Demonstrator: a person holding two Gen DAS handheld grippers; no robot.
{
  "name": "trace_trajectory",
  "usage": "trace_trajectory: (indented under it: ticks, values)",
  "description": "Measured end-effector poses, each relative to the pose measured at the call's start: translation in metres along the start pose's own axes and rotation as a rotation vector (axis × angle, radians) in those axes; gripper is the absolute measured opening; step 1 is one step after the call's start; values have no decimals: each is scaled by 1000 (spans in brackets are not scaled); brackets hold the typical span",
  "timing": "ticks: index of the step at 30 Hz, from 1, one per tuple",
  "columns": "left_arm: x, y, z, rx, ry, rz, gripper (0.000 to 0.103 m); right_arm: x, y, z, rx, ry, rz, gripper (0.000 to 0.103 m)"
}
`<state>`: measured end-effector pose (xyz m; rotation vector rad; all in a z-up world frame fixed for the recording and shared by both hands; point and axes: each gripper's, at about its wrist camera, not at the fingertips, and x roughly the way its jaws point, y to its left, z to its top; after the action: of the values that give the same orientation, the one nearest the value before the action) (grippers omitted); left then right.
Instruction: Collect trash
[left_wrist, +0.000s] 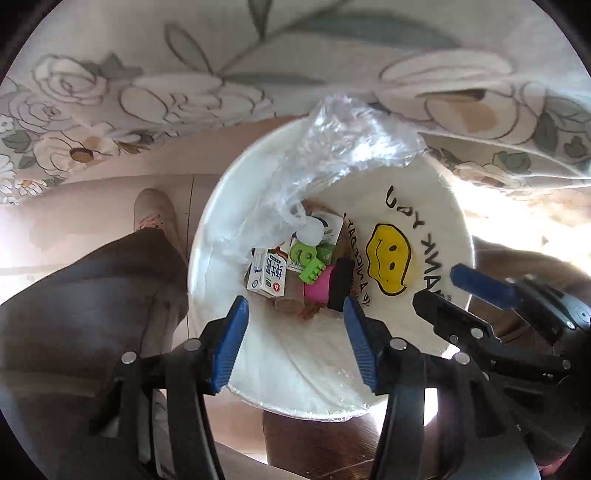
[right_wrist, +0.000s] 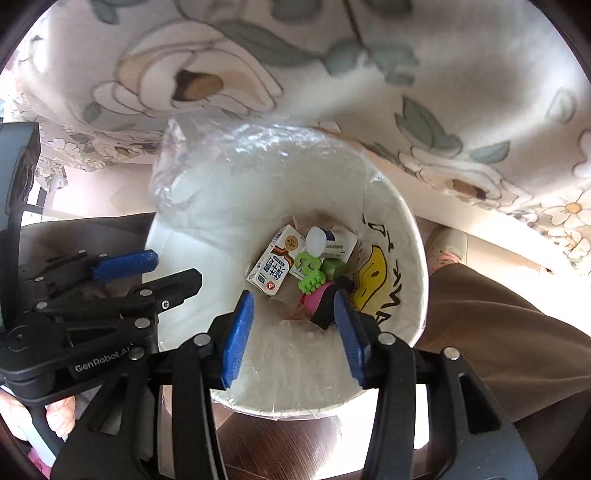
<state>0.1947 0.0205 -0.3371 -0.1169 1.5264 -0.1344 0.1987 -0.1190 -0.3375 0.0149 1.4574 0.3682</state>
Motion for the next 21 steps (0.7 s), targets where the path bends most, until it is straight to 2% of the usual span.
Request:
trace_trajectory:
  ticks: [2, 6, 11, 15, 21]
  values:
    - [-22, -4, -7, 27, -55, 23, 64, -18, 6, -4, -30, -46, 4, 47]
    - [-78, -10, -22, 68, -175, 59, 66, -65, 21, -12, -85, -124, 8, 50]
    - [-159, -19, -46, 128, -348, 95, 82, -136, 48, -27, -205, -232, -26, 50]
    - [-215, -31, -66, 166, -474, 136, 88, -196, 57, -44, -238, -324, -60, 60]
    - [-275, -43, -105, 218, -591, 165, 93, -274, 62, -84, -228, -460, -100, 76]
